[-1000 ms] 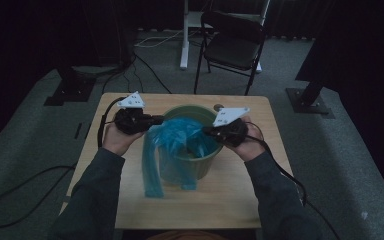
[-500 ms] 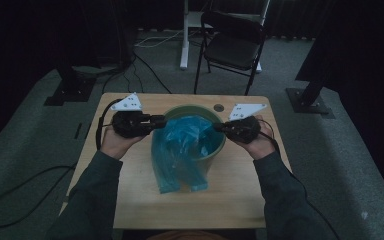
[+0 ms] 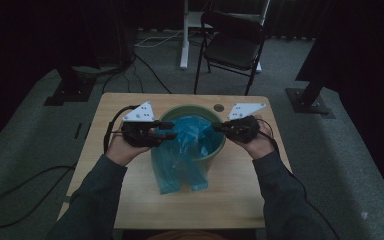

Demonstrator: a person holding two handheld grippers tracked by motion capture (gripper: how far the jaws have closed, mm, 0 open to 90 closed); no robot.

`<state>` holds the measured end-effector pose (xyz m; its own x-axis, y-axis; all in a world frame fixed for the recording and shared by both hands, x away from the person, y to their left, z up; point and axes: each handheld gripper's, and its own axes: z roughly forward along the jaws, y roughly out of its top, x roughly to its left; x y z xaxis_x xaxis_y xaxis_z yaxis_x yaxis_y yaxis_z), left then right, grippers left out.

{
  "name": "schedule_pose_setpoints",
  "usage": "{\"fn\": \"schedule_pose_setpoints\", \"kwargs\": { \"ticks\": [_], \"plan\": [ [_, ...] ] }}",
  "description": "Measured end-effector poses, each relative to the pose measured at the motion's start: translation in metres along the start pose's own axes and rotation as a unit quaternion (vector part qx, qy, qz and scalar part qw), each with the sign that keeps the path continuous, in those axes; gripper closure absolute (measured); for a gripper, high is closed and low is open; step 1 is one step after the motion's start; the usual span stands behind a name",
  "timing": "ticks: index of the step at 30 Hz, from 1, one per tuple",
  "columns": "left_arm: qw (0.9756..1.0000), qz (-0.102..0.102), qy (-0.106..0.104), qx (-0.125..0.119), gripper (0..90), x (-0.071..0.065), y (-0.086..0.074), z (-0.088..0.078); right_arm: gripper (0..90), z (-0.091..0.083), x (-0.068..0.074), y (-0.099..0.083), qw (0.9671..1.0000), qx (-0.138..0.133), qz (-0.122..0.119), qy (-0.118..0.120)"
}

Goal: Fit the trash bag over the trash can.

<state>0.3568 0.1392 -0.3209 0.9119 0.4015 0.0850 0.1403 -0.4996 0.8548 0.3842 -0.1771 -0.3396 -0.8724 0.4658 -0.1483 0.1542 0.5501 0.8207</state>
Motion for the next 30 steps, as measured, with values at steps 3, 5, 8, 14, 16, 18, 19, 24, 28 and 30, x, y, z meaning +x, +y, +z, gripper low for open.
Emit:
{"fn": "schedule_pose_setpoints", "kwargs": {
  "ticks": [3,5,8,14,16,18,19,24,28,30],
  "plan": [
    [0.9999,-0.005,0.010,0.009,87.7,0.003,-0.001,0.003,89.9,0.000,0.000,0.000,1.0000,-0.001,-0.001,0.001],
    [0.9996,-0.015,0.022,0.009,89.6,0.009,-0.003,0.002,89.7,-0.006,-0.001,-0.002,1.0000,-0.004,-0.003,0.002],
    [0.9994,-0.019,0.026,0.010,89.8,0.011,-0.004,0.000,89.6,-0.007,-0.003,-0.003,1.0000,-0.004,-0.003,-0.001],
    [0.9983,-0.036,0.044,0.012,89.8,0.018,-0.012,-0.005,87.8,-0.015,-0.009,-0.010,0.9998,0.000,0.009,-0.016],
    [0.9983,-0.038,0.043,0.009,89.8,0.018,-0.012,-0.005,82.9,-0.015,-0.007,-0.008,0.9998,0.001,0.006,-0.019],
    [0.9983,-0.037,0.043,0.008,89.8,0.018,-0.011,-0.004,77.4,-0.016,-0.004,-0.006,0.9998,-0.003,0.000,-0.018],
    [0.9983,-0.037,0.043,0.008,89.8,0.018,-0.011,-0.004,77.4,-0.016,-0.004,-0.006,0.9998,-0.003,0.000,-0.018],
    [0.9982,-0.039,0.044,0.008,89.8,0.017,-0.010,-0.002,67.5,-0.018,0.006,-0.002,0.9998,-0.011,-0.015,0.000],
    [0.9981,-0.040,0.045,0.009,89.8,0.017,-0.009,-0.002,64.6,-0.020,0.009,0.000,0.9996,-0.020,-0.016,0.014],
    [0.9981,-0.040,0.045,0.009,89.8,0.017,-0.008,-0.002,64.4,-0.020,0.010,0.001,0.9994,-0.023,-0.017,0.019]
  ]
}}
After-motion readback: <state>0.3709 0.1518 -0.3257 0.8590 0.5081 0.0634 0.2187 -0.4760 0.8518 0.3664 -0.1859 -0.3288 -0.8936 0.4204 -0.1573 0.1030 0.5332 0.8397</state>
